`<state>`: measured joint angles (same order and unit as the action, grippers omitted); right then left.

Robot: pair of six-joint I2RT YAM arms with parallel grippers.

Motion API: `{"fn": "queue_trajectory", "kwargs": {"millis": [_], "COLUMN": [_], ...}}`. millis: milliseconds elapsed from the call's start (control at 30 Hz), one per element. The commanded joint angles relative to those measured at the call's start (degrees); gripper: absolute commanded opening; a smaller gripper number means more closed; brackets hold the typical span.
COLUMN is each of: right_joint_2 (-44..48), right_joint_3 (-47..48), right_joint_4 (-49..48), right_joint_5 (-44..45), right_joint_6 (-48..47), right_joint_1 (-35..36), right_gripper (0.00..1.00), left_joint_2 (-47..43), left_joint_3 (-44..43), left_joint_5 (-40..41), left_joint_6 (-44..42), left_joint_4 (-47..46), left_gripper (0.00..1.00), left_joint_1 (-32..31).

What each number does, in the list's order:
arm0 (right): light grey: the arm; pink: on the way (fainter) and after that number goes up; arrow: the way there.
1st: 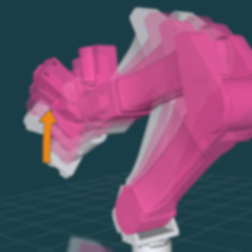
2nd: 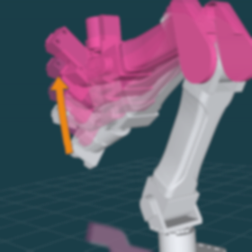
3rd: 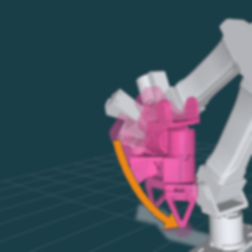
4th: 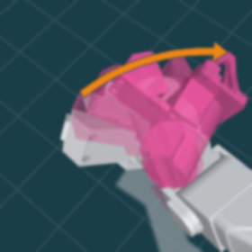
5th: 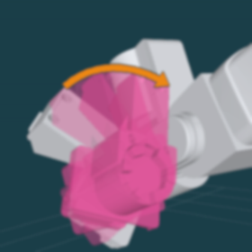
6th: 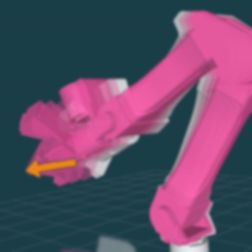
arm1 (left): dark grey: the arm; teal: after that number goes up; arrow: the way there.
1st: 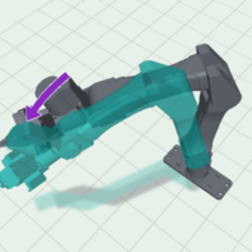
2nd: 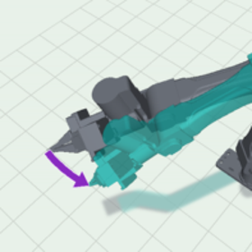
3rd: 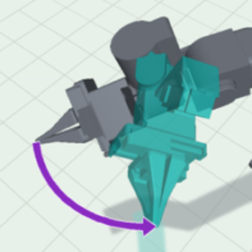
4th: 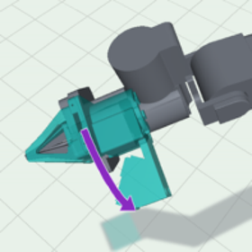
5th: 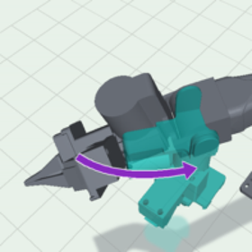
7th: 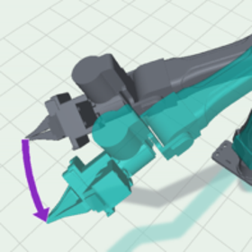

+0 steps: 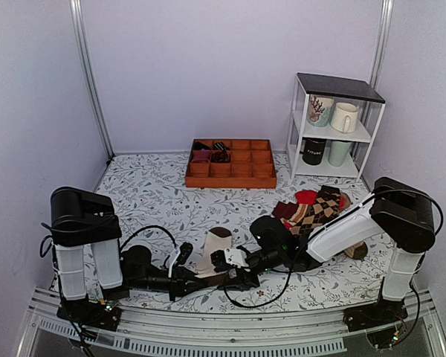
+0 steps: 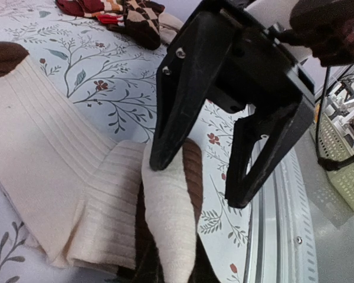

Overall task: Roll the socks
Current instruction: Roll the sock at the center of the board.

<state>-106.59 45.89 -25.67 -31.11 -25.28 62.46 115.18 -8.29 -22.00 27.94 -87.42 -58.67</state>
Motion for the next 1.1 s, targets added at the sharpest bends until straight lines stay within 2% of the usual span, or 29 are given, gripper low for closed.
{"fn": "queue_trajectory", "kwargs": {"millis": [0, 133, 367, 433, 633, 1067], "right_joint_2": [-3.02, -3.94, -2.65, -1.33, 1.16, 0.80], "right_joint_3": [2.17, 2.55, 2.72, 2.48, 1.98, 3.60], "right_joint_4": [3.58, 4.74, 4.54, 4.53, 5.61, 6.89], "right_joint_5": [2.38, 3.81, 4.89, 2.51, -5.26, -10.70], "right_joint_6": [1.58, 1.47, 2.23, 2.32, 0.96, 3.63], "right_joint_1": [0.03, 0.02, -2.03, -3.28, -3.90, -3.86], "right_gripper": [0.51, 0.50, 0.58, 0.59, 0.53, 0.50], "left_joint_2": [3.51, 3.26, 3.08, 3.20, 3.21, 2.77], "left_joint_3": [1.65, 1.62, 1.56, 1.53, 1.19, 0.59], "left_joint_5": [-1.16, -1.29, -1.38, -1.43, -1.55, -1.74], "left_joint_6": [2.11, 1.78, 1.84, 1.85, 1.65, 1.31], "left_joint_4": [17.63, 18.09, 18.40, 18.42, 18.93, 20.51], "left_gripper": [0.00, 0.00, 0.00, 0.00, 0.00, 0.00], "left_joint_1": [0.19, 0.20, 0.23, 0.22, 0.26, 0.26]}}
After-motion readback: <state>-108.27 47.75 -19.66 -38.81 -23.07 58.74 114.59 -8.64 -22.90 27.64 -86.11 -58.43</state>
